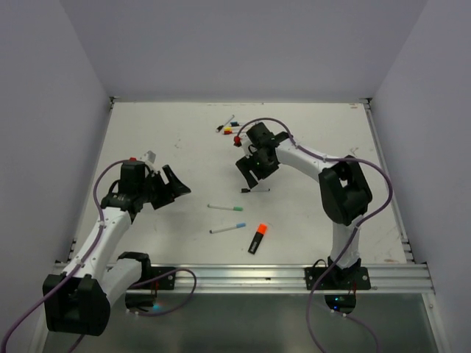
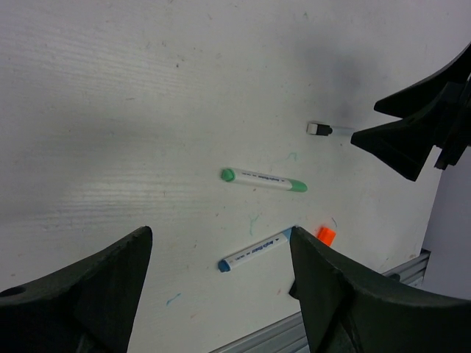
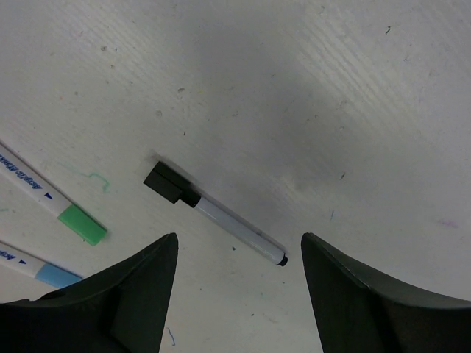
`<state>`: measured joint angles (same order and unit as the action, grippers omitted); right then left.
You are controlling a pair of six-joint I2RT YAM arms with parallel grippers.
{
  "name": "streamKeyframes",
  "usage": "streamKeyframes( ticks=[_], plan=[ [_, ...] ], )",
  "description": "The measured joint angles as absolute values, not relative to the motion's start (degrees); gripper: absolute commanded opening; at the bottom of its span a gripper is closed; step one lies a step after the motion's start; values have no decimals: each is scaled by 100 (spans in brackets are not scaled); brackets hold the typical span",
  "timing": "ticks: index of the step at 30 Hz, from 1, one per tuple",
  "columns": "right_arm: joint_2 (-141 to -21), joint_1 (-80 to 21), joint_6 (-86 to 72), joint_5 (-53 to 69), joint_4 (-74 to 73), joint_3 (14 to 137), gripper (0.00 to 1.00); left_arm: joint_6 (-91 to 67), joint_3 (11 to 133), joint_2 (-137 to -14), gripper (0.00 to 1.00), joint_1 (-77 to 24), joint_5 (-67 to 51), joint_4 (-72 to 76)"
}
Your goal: Open the pen caps
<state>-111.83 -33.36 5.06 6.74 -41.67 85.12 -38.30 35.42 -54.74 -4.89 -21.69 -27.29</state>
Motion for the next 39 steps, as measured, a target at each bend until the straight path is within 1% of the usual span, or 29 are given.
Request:
streamKeyframes(
  ticks=[3,4,10,17,19,21,22,27,28,29,31,33,34,37,39],
  plan=[
    [-11257,-3336,552,637,-4099,8473,68,-3830,3542,-5513,77,-489,-2222,-2729],
    [-11257,-3336,565,633,-4080,8466,64,-3830,3542,-5520,77,-489,-2235,-2729],
    [-11257,-3336,607,633,-3815,8265,55,-3830,3542,-5566,77,-489,-2265,-2729],
    [-11205,-3350,613,666,-3588,7710,54,-3830,3544,-5612,77,-489,-2283,-2727],
    [-11146,-3363,615,676,-3524,7642,50,-3830,3542,-5621,77,-489,-2292,-2724],
    [-11146,-3374,626,650,-3487,7592,45,-3830,3542,-5629,76,-489,-2296,-2724],
    [-11139,-3376,617,646,-3463,7579,38,-3833,3544,-5636,76,-489,-2298,-2722],
    [-11133,-3398,600,464,-3393,7535,31,-3835,3544,-5655,76,-489,-2314,-2707],
    [-11122,-3424,589,390,-3367,7513,27,-3837,3544,-5666,76,-489,-2329,-2700],
    [-11098,-3463,589,305,-3328,7476,21,-3839,3544,-5680,76,-489,-2344,-2687],
    [-11054,-3548,554,132,-3253,7404,15,-3848,3553,-5721,75,-489,-2379,-2652],
    [-10993,-3656,499,64,-3197,7319,3,-3868,3566,-5780,74,-489,-2405,-2613],
    [-10960,-3719,464,47,-3173,7273,0,-3896,3579,-5815,74,-489,-2427,-2591],
    [-10868,-3865,344,12,-3177,7168,0,-3959,3623,-5944,73,-489,-2519,-2477],
    [-10825,-3933,237,56,-3240,7166,0,-3990,3658,-6042,70,-489,-2604,-2373]
  ],
)
